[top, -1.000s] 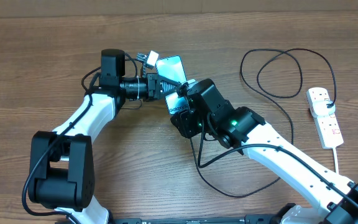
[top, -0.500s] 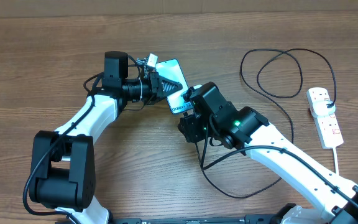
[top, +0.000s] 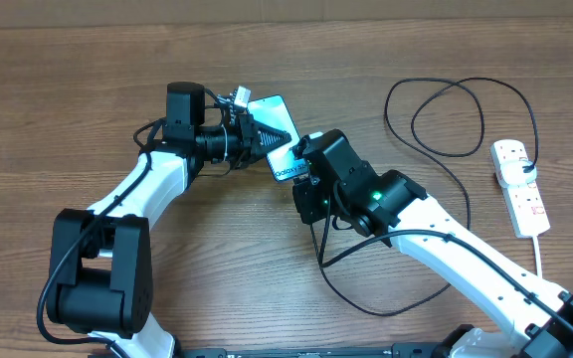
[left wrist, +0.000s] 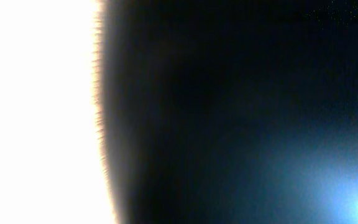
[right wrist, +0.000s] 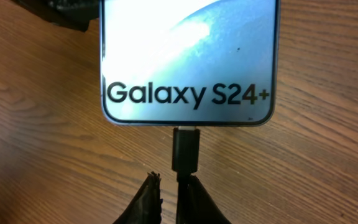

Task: Plug charger to phone and switch on socket

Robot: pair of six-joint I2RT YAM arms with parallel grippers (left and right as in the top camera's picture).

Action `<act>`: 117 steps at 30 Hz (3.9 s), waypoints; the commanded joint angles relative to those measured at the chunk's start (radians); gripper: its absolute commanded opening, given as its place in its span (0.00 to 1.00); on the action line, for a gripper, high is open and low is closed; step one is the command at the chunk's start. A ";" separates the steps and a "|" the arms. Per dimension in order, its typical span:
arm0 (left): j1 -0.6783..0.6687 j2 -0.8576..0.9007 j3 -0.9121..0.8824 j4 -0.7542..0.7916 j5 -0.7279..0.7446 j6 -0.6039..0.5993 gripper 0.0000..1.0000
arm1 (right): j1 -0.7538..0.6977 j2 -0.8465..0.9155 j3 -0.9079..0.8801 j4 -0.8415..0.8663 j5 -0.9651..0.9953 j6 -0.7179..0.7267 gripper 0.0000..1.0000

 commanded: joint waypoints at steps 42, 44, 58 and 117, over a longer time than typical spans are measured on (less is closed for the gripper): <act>-0.053 0.000 -0.003 0.006 0.109 0.096 0.04 | -0.002 0.038 0.009 0.096 0.038 -0.004 0.04; -0.054 0.000 -0.003 0.004 0.124 0.101 0.04 | -0.002 0.038 0.027 0.096 0.042 -0.017 0.04; -0.063 0.000 -0.003 -0.026 0.191 0.146 0.04 | -0.003 0.038 0.085 0.090 0.036 -0.023 0.04; -0.110 0.006 0.198 -0.725 -0.437 0.753 0.04 | -0.003 -0.270 0.262 -0.384 0.266 0.160 1.00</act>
